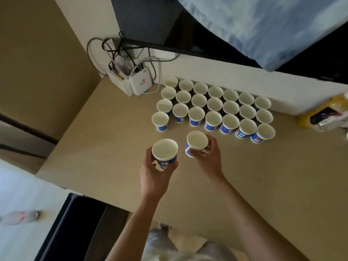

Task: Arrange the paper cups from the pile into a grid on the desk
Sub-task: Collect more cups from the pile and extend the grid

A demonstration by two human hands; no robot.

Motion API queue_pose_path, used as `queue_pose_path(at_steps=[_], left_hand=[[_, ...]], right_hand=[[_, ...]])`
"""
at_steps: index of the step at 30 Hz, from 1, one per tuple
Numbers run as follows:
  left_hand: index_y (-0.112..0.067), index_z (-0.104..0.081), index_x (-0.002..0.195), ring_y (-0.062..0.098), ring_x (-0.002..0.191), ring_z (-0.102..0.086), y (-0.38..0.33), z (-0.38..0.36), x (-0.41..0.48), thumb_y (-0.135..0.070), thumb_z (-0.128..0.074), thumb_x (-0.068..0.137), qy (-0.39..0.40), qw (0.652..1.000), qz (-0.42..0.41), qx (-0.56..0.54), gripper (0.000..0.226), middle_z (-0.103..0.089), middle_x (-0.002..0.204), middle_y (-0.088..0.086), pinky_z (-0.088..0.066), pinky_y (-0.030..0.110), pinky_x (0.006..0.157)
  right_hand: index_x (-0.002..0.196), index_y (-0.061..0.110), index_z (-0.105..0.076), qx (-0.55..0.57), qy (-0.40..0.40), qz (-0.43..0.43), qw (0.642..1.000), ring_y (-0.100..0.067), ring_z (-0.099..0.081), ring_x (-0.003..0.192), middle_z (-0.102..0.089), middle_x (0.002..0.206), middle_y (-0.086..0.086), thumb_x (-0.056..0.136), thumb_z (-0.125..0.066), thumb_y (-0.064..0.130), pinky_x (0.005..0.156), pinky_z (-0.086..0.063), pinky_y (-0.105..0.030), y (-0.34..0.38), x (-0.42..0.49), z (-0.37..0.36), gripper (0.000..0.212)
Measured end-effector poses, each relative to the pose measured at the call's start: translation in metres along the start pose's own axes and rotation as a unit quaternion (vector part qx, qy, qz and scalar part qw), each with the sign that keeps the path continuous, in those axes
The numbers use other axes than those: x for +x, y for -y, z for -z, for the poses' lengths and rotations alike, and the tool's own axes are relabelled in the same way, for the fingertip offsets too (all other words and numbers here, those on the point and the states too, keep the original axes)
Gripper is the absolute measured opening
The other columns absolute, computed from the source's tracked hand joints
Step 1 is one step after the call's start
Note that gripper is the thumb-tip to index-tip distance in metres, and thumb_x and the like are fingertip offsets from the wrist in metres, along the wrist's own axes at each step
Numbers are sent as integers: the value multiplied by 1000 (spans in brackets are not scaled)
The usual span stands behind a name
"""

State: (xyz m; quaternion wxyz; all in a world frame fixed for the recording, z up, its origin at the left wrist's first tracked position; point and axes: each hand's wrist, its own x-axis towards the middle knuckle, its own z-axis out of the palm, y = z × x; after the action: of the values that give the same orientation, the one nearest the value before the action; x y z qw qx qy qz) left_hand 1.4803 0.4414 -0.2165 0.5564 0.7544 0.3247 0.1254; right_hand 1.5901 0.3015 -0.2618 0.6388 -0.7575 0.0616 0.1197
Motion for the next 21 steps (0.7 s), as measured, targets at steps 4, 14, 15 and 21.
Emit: queue_pose_path(at_steps=[4,14,15,21], left_hand=[[-28,-59,119,-5,98,-60,12,10,21,-15,-89,69,24,1000,-7,-6,59,-67,105,-21,-45,5,74],[-30,-59,121,0,101,-62,39,29,57,-19,-90,68,44,999,2,23,62,-67,110,-21,-52,15,79],[-29,-59,121,0,101,-62,40,30,59,-19,-90,68,46,999,1,22,62,-67,110,-21,-52,14,78],[-30,-59,121,2,103,-63,47,35,69,-18,-90,67,64,998,4,22,63,-67,111,-20,-53,19,82]], right_hand=[[122,22,-56,-60,-20,27,998,-5,-67,101,-69,113,9,68,-84,18,85,-59,-32,-17,30,-44,61],[121,24,-54,-63,-42,37,996,-4,-66,99,-69,110,6,71,-84,13,79,-50,-10,-39,80,-98,59],[120,24,-55,-65,-42,38,996,-3,-66,98,-69,109,7,71,-84,13,80,-51,-13,-42,83,-100,58],[125,25,-54,-68,-60,51,995,-10,-68,102,-69,113,3,70,-84,14,86,-59,-32,-53,96,-109,64]])
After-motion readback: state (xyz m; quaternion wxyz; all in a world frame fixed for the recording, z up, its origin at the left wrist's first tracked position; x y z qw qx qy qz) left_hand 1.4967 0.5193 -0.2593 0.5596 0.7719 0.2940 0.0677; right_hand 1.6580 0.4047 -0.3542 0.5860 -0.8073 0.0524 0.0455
